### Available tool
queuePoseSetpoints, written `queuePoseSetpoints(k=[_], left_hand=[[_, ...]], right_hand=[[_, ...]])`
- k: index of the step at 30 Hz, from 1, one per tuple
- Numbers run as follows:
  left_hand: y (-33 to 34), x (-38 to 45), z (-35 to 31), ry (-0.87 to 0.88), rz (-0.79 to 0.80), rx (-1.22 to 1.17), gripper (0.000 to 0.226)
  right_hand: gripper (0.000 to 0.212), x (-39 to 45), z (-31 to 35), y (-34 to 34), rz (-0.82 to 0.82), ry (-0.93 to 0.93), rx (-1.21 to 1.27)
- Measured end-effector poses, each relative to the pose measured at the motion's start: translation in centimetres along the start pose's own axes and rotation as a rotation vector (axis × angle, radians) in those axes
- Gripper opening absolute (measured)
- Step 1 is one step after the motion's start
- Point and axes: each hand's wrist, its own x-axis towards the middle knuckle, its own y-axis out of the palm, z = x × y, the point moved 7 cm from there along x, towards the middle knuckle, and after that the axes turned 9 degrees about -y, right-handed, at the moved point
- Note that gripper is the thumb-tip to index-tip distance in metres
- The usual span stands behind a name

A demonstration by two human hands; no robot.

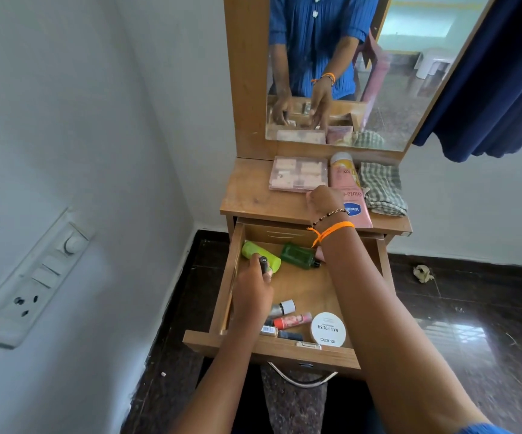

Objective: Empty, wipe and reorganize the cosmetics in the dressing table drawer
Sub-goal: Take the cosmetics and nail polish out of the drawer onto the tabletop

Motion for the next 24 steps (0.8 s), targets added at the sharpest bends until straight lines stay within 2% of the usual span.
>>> queuePoseSetpoints(k=[1, 3, 4, 5, 6, 7, 9, 11, 14, 16, 20, 24], left_hand=[[-0.1, 0.0, 0.1, 0.000, -0.013, -0.023, 0.036], [-0.7, 0.2, -0.3, 0.038, -0.050, -0.082, 0.026], [-1.2, 0.3, -0.8, 0.075, -0.067, -0.110, 0.020], [-1.8, 0.5, -1.6, 0.117, -0.074, -0.145, 0.015], [-2.5, 0.7, -2.5, 0.158, -0.069, -0.194, 0.012], [-3.2, 1.1, -3.6, 0.195, -0.062, -0.252, 0.011], [-4.5, 2.3, -6.0, 0.247, -0.071, -0.324, 0.012], [-5.5, 4.2, -8.6, 0.249, -0.103, -0.344, 0.022], [-5.8, 7.5, -11.9, 0.126, -0.076, -0.456, 0.034], [-5.3, 9.3, -13.3, 0.063, -0.073, -0.501, 0.035], [-4.2, 11.3, -15.4, 0.124, -0.090, -0.451, 0.030], [-3.5, 12.5, -16.7, 0.188, -0.118, -0.332, 0.028]], right_hand=[[0.031, 0.1, 0.0, -0.2, -0.021, 0.018, 0.029], [0.030, -0.5, 0.8, -0.3, -0.001, -0.068, -0.099], [0.030, -1.0, 0.4, 0.0, 0.035, -0.061, -0.006], [0.030, -1.9, -0.3, -0.2, 0.001, 0.039, 0.233], [0.029, -2.7, -0.7, -0.2, 0.003, 0.037, 0.453], [0.027, -3.9, -1.1, -0.6, 0.014, 0.004, 0.538], [0.028, -5.7, -2.2, -1.4, 0.044, -0.074, 0.514], [0.029, -7.3, -4.0, -2.2, 0.070, -0.209, 0.320], [0.023, -8.7, -6.5, -3.4, 0.007, -0.474, -0.224], [0.019, -9.4, -8.2, -3.9, -0.053, -0.572, -0.499], [0.023, -9.1, -10.0, -5.5, -0.154, -0.521, -0.664], [0.033, -7.7, -11.4, -5.1, -0.077, -0.380, -0.750]])
